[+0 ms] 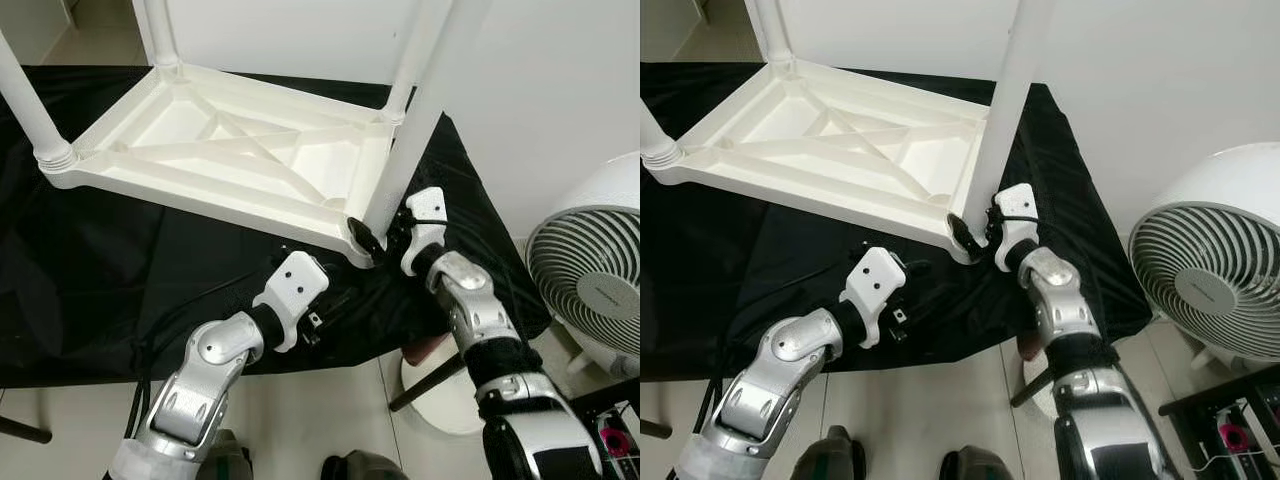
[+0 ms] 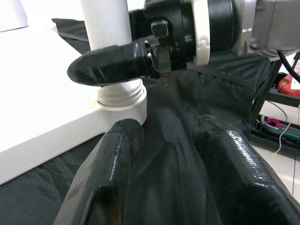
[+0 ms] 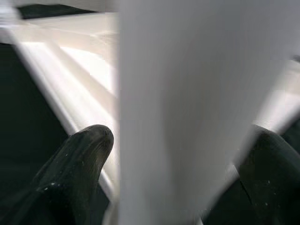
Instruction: Building children table
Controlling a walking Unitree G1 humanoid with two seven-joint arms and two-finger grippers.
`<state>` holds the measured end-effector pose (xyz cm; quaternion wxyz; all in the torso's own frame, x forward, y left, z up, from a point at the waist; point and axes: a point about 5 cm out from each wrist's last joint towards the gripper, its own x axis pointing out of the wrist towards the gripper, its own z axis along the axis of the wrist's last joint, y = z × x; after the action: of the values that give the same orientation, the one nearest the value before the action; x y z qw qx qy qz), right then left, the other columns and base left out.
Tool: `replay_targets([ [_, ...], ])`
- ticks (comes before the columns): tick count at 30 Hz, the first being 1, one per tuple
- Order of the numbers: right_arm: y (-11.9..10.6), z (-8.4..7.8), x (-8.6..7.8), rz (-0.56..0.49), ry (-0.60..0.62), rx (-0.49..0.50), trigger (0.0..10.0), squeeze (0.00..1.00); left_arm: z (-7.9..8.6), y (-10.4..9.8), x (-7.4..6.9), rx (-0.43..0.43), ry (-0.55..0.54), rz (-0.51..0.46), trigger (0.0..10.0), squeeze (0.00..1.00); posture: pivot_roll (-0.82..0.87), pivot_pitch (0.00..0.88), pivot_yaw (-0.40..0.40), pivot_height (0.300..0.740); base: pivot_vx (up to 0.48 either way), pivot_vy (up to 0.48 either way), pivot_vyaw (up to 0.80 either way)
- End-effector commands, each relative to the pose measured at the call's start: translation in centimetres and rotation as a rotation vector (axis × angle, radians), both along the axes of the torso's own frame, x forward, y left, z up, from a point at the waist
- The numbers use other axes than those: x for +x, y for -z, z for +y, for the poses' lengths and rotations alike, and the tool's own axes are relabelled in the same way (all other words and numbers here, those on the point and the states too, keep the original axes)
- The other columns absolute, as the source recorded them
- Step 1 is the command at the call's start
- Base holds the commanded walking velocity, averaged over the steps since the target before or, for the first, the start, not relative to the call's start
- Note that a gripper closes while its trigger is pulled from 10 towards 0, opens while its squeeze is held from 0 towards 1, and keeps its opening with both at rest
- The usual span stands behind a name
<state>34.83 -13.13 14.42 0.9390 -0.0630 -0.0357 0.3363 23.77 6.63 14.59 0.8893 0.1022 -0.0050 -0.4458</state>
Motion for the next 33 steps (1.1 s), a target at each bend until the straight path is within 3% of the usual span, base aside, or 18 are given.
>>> replay_targets([
  [1,0.2,0.5,0.1,0.008,-0.082,-0.011,10.0,0.00,0.0,-0.2,0.1,-0.010,-0.035,-0.004,10.0,0.00,0.06,0.023,-0.072,0.740,0.000,0.000,0.00],
  [5,0.1,1.3,0.4,0.012,-0.153,-0.032,10.0,0.00,-0.1,-0.3,0.2,-0.014,-0.037,-0.007,10.0,0.00,0.07,0.024,-0.075,0.740,0.000,0.000,0.00],
  [7,0.5,1.8,0.5,0.053,-0.209,-0.036,0.0,0.00,0.0,-0.4,0.2,-0.012,-0.047,-0.012,10.0,0.00,0.08,0.028,-0.082,0.740,0.000,0.000,0.00],
  [16,1.8,1.6,0.3,0.107,-0.239,-0.060,0.0,0.00,0.4,-0.4,0.1,-0.010,-0.070,-0.010,10.0,0.00,0.09,0.030,-0.089,0.740,0.000,0.000,0.00],
  [21,2.1,0.6,0.7,0.093,-0.104,-0.056,0.4,0.00,0.3,-0.4,0.1,-0.013,-0.068,-0.008,10.0,0.00,0.08,0.033,-0.084,0.740,0.000,0.000,0.00],
  [22,2.1,0.4,0.9,0.089,-0.061,-0.061,4.2,0.00,0.3,-0.4,0.1,-0.014,-0.066,-0.008,10.0,0.00,0.08,0.034,-0.083,0.740,0.000,0.000,0.00],
  [23,2.2,0.3,1.0,0.089,-0.024,-0.064,10.0,0.00,0.3,-0.4,0.1,-0.014,-0.064,-0.008,10.0,0.00,0.08,0.035,-0.082,0.740,0.000,0.000,0.00],
  [28,2.1,-0.2,1.3,0.083,0.095,-0.051,10.0,0.00,0.2,-0.4,0.1,-0.014,-0.060,-0.006,10.0,0.00,0.07,0.039,-0.079,0.740,0.000,0.000,0.00],
  [31,2.3,-0.6,1.2,0.093,0.274,0.008,10.0,0.00,0.1,-0.3,0.0,-0.016,-0.052,0.001,10.0,0.00,0.06,0.041,-0.078,0.740,0.000,0.000,0.00],
  [33,2.4,-0.5,1.0,0.095,0.309,0.029,10.0,0.00,0.0,-0.2,-0.1,-0.016,-0.051,0.002,10.0,0.00,0.06,0.041,-0.079,0.740,0.000,0.000,0.00],
])
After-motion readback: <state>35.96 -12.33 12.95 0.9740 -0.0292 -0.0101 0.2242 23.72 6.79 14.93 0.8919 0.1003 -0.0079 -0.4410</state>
